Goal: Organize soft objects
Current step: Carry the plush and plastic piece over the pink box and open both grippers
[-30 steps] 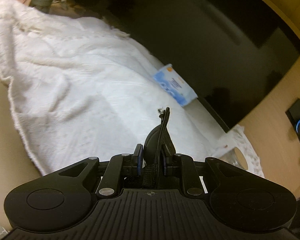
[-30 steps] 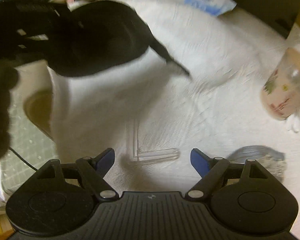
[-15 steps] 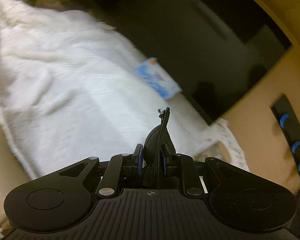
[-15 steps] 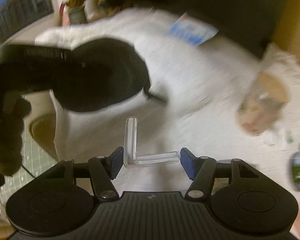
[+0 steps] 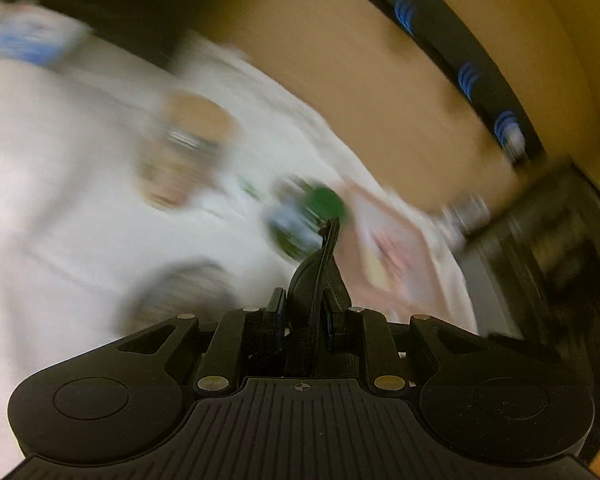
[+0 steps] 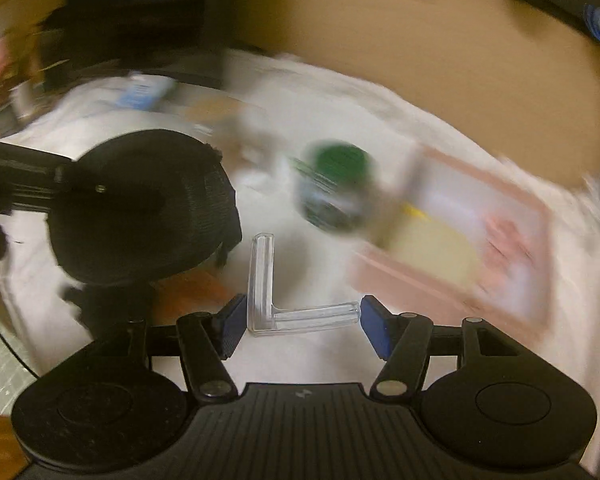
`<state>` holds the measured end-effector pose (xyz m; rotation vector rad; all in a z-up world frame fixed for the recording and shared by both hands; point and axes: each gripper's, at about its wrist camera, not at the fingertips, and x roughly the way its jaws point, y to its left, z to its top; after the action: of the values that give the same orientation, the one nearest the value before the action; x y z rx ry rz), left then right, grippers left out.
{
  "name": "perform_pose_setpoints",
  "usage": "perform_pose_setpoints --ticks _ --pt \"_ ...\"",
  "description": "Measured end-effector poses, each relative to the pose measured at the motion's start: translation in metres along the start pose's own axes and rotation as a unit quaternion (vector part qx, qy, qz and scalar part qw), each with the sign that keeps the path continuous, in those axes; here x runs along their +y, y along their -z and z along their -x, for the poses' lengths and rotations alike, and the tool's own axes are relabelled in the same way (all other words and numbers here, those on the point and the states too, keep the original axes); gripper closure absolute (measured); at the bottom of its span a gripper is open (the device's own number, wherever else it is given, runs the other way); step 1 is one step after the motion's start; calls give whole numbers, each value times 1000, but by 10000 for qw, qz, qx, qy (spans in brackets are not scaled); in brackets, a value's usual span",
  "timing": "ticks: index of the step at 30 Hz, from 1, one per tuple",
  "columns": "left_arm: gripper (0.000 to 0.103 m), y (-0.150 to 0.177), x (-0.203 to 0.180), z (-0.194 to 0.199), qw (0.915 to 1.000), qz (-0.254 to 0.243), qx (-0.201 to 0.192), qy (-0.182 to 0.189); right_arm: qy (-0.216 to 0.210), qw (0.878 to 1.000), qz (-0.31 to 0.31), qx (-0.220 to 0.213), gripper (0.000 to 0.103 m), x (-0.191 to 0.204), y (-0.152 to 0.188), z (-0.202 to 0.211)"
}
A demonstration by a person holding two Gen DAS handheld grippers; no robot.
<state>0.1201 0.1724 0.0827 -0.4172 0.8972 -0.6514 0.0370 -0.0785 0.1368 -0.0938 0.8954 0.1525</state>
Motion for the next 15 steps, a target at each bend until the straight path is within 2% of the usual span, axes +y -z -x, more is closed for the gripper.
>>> perform_pose_setpoints --ticks 4,9,12,15 --pt "82 18 -44 -37 9956 -559 677 323 439 9981 -438 59 41 -44 33 16" --pt "82 46 -83 -77 9821 -1042 1494 484 841 9922 -915 41 41 -80 63 26" --pt "82 55 -93 -92 9761 -1151 1781 486 941 9891 -1136 -34 41 -93 74 31" --pt "82 53 -96 -100 9753 -1084 1857 508 1017 9873 -1216 -109 41 -102 78 33"
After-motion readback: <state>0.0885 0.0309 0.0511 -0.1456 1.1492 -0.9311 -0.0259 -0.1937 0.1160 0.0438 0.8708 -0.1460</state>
